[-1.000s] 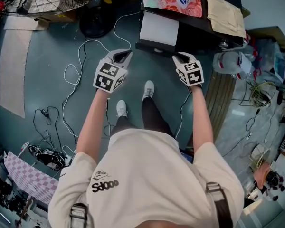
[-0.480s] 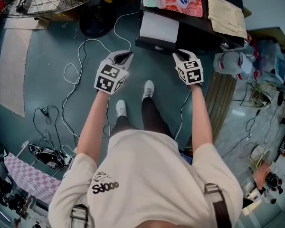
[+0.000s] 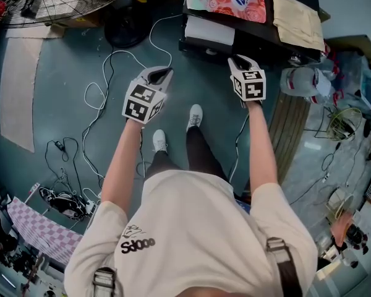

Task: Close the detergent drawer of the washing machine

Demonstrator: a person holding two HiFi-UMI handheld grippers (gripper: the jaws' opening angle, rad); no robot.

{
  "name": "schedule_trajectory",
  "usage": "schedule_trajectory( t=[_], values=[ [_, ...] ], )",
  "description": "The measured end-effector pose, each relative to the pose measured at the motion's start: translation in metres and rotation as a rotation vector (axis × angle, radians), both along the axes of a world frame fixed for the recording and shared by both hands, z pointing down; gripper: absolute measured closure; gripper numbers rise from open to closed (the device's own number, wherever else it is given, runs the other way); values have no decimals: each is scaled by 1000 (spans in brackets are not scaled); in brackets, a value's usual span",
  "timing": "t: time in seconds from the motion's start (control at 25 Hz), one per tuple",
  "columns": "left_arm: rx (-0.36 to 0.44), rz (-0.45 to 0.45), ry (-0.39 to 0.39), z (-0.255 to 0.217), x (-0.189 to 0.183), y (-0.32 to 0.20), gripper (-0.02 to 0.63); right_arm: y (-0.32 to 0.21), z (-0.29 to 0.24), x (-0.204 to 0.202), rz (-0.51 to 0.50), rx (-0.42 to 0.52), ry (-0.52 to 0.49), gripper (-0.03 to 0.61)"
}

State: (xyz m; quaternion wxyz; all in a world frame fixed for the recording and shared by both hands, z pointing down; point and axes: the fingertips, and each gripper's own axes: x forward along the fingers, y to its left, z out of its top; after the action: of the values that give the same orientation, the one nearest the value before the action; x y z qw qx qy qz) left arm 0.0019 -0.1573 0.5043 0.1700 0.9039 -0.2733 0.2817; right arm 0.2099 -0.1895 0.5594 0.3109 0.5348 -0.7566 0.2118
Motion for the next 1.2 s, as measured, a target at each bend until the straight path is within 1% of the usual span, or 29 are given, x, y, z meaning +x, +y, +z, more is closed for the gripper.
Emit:
schedule_trajectory(
  t=[0.16, 0.36, 0.6, 0.96, 1.04, 1.2],
  values=[
    [-2, -1, -2, 3, -1, -5, 601, -20, -3, 7, 61, 24, -14, 502],
    [-6, 3, -5, 6, 0, -9, 601, -32, -3, 12, 120, 50, -19, 499],
    [-8, 4, -6, 11, 0, -13, 601, -48, -3, 16, 134, 58, -16, 499],
    [-12, 4, 0, 14, 4, -14, 601, -48, -4, 17, 156, 72, -48, 494],
    [-11, 5, 3, 13, 5, -13, 601, -47, -4, 18, 182, 74, -68, 494],
    [-5, 12, 11, 13, 8, -12, 601, -43, -5, 18, 268, 90, -116, 494]
  ],
)
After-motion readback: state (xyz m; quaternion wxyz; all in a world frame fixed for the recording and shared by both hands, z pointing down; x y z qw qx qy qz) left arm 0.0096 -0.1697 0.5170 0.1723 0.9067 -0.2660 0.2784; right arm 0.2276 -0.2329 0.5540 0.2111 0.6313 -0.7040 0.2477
